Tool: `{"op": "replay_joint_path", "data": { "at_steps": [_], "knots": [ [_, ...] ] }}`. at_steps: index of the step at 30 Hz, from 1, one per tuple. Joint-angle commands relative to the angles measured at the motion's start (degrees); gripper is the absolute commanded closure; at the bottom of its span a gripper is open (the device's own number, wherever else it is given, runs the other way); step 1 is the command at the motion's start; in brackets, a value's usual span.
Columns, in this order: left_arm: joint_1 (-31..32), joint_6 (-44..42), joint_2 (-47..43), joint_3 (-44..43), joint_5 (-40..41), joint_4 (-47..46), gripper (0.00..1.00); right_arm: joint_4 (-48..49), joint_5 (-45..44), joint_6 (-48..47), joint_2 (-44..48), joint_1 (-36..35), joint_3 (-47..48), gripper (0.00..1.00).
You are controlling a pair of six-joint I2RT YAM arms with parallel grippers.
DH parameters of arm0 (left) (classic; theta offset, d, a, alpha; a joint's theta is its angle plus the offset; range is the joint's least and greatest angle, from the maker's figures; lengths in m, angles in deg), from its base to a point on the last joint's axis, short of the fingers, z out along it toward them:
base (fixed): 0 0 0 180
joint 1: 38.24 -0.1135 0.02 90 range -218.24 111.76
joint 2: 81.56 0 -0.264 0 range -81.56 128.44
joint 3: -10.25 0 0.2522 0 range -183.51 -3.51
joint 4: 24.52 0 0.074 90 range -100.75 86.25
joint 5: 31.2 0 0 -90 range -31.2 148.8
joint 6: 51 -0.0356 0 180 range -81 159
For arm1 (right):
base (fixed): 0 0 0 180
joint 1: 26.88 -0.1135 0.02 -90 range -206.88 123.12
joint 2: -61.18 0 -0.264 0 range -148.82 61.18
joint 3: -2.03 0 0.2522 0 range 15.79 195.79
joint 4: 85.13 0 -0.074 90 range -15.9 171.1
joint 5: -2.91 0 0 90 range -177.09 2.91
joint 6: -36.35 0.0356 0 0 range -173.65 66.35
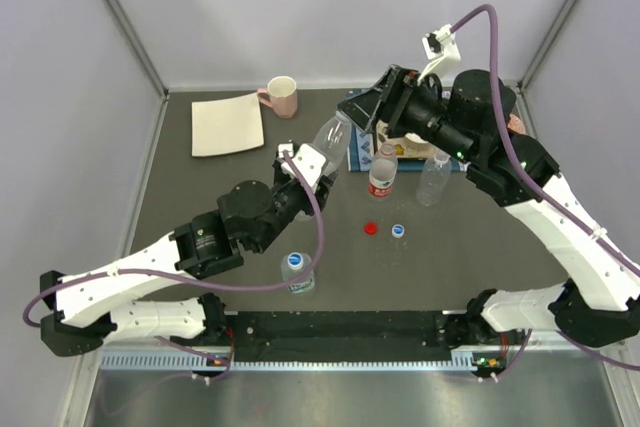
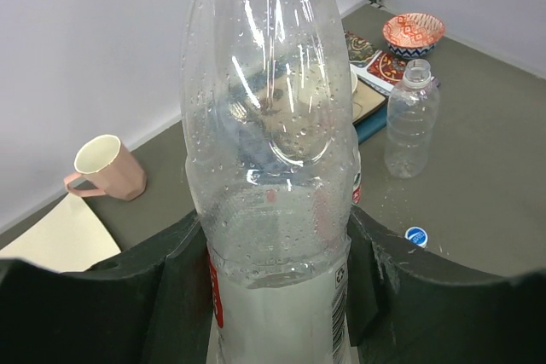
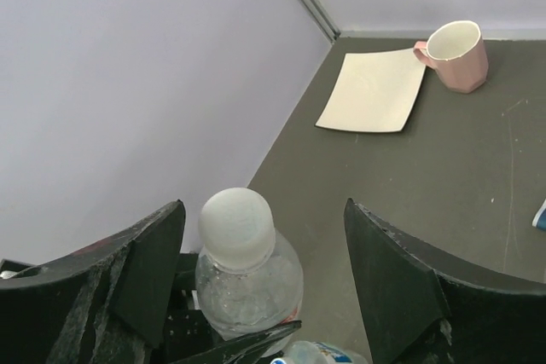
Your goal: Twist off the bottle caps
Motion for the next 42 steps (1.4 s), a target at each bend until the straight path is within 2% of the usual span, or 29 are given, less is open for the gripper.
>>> {"op": "replay_joint_path", "data": {
  "at_steps": [1,8,12,17,18,20,24,25,27,29,30,31,34,42],
  "knots": [
    [0.48,-1.37,-0.39,0.31,2.55,-4.51,0.56,1.04,-0.92,0.38,-1.0,-0.74,1.98,0.27],
    [0.4,-1.37,-0.39,0.57,2.2,-4.69,0.56,1.92,-0.39,0.12,-1.62,-0.83,1.1,0.42],
    [0.48,-1.55,-0.48,0.66,2.38,-4.86,0.56,2.01,0.75,0.03,-2.15,-0.83,0.92,0.6],
    [0.48,-1.64,-0.66,0.57,2.64,-5.13,0.55,2.01,3.91,-0.15,-2.59,-0.74,0.05,0.76],
    [0.48,-1.64,-0.74,0.57,2.56,-5.3,0.55,2.1,4.18,-0.32,-2.5,-0.74,-0.22,0.88],
    [0.48,-1.64,-1.09,0.49,2.38,-5.21,0.55,1.92,5.84,-1.46,-2.41,-0.74,-0.92,1.0],
    [0.31,-0.59,-2.5,0.31,0.19,-4.43,0.55,1.92,9.27,-6.11,-0.31,-0.74,-2.06,1.0],
    [-0.13,-0.32,-2.94,0.4,-3.39,-3.99,0.55,2.01,10.32,-8.74,0.22,-0.74,-2.07,1.0],
    [-4.15,2.66,-5.66,0.31,-21.6,-1.1,0.55,2.19,21.8,-15.5,2.15,-0.74,-1.45,1.0],
    [-7.5,6.96,-7.24,0.05,-34.82,0.06,0.54,2.1,26.39,-18.06,3.82,-0.65,-2.06,1.0],
    [-11.52,7.93,-7.6,-0.04,-47.68,0.15,0.54,2.19,31.72,-20.78,5.4,-0.74,-2.41,1.0],
    [-13.38,12.38,-7.95,-0.04,-53.03,-0.29,0.54,2.27,34.21,-21.85,6.19,-0.65,-3.2,1.0],
    [-17.35,16.89,-7.69,0.05,-66.74,-2.57,0.54,4.02,45.11,-24.4,8.57,-0.65,-4.96,1.0],
    [-18.59,22.7,-5.14,-1.62,-83.83,-7.05,0.53,6.76,58.91,-25.11,11.3,-0.65,-6.64,1.0]
  ]
}}
